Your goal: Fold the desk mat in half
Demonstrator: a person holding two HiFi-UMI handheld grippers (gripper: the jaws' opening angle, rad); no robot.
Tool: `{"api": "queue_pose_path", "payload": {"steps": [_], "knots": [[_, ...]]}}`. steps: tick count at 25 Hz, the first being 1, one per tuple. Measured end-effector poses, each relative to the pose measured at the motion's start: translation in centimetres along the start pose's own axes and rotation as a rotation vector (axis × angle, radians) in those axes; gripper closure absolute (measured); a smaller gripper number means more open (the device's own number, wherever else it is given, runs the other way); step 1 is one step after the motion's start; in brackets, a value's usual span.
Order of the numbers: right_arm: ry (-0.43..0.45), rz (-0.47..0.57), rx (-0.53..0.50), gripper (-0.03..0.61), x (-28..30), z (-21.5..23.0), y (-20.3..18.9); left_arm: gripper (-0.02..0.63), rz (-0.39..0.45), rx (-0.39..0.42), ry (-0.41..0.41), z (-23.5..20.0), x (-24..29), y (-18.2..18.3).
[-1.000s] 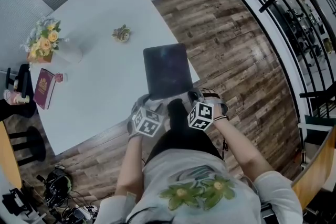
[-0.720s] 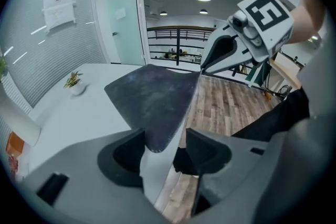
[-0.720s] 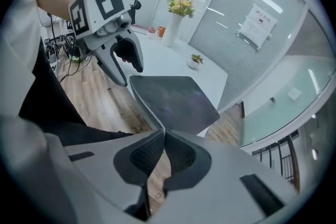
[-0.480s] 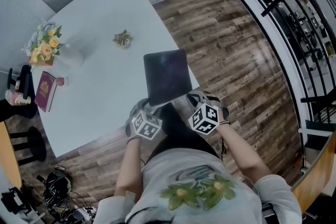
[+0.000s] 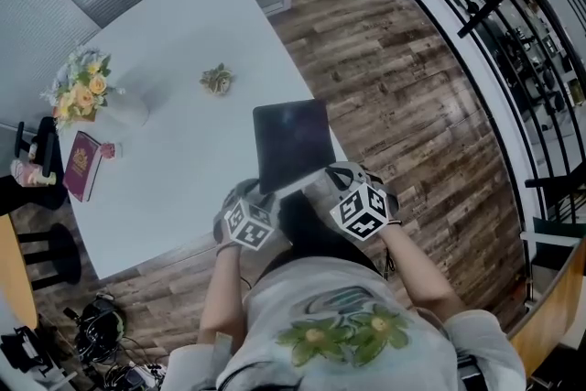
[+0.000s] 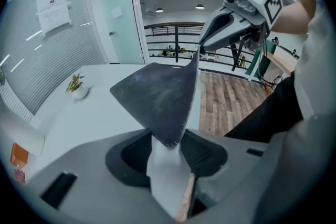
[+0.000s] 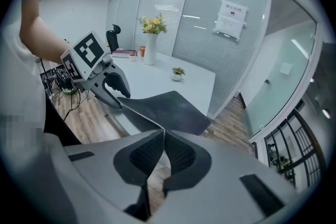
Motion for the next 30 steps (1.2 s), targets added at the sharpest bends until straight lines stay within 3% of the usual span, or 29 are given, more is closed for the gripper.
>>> {"api": "queue_pose_path", "payload": {"steps": [4, 9, 30], "knots": [[-0.006, 0.012, 0.050, 0.551, 0.0, 0.8, 0.1, 0.540, 0.019, -0.001, -0.009, -0.8, -0.3, 0.7], [-0.013, 0.025, 0.094, 0.551, 0.0, 1.6, 0.5, 0.590, 0.037, -0.010, -0.016, -2.0, -1.0, 1.5], [-0.064, 0.109, 0.195, 0.551, -1.1, 5.1, 2.3, 0.595, 0.147, -0.039, 0.016, -6.1, -3.7, 6.2]]}}
Point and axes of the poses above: the fingertips, and each gripper's own axes: x forward along the fingers, z to its right, y out of its top, the point moved 5 cm from there along -x, backward along the fingers, and after that the axes turned 1 degree about z, right-handed, at the moved point
